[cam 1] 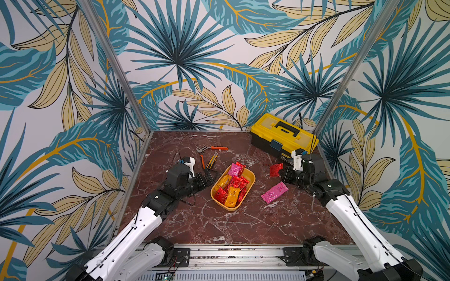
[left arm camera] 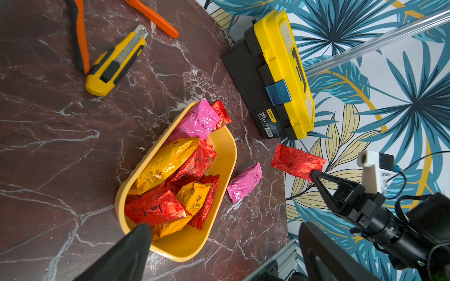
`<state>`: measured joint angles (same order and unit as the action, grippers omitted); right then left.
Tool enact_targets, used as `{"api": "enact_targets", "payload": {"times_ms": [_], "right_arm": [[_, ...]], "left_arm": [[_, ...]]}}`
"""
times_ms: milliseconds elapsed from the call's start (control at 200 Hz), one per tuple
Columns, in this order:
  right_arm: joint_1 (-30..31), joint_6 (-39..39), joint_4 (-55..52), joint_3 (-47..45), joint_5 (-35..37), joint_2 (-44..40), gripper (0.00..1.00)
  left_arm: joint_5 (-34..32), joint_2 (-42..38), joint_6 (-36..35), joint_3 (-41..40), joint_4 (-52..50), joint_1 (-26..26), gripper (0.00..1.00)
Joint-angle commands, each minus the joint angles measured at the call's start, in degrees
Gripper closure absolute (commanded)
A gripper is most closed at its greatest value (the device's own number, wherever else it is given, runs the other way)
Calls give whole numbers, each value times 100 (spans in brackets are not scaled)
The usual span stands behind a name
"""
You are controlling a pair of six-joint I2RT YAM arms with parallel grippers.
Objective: Take the tea bags out of the storage box
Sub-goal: Place the tea bag at the center of the board.
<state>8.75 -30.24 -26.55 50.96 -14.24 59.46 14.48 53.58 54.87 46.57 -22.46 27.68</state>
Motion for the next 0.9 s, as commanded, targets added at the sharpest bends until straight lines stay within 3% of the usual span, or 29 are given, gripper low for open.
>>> {"api": "enact_targets", "payload": {"times_ms": [0, 175, 456, 896], "right_arm": [[-434, -755, 975, -451, -1081, 180, 100], [-867, -1216, 1861, -877, -1580, 557, 100], [-1042, -1518, 2681, -1166, -1984, 1250, 100], [-1069, -778, 2216, -1101, -1650, 2127, 100]], "left_arm": [[289, 104, -38, 226, 350, -25, 0], [354, 177, 18, 147, 490, -25, 0], [394, 193, 89, -49, 602, -26, 0], [316, -22, 226, -601, 637, -26, 0]]}}
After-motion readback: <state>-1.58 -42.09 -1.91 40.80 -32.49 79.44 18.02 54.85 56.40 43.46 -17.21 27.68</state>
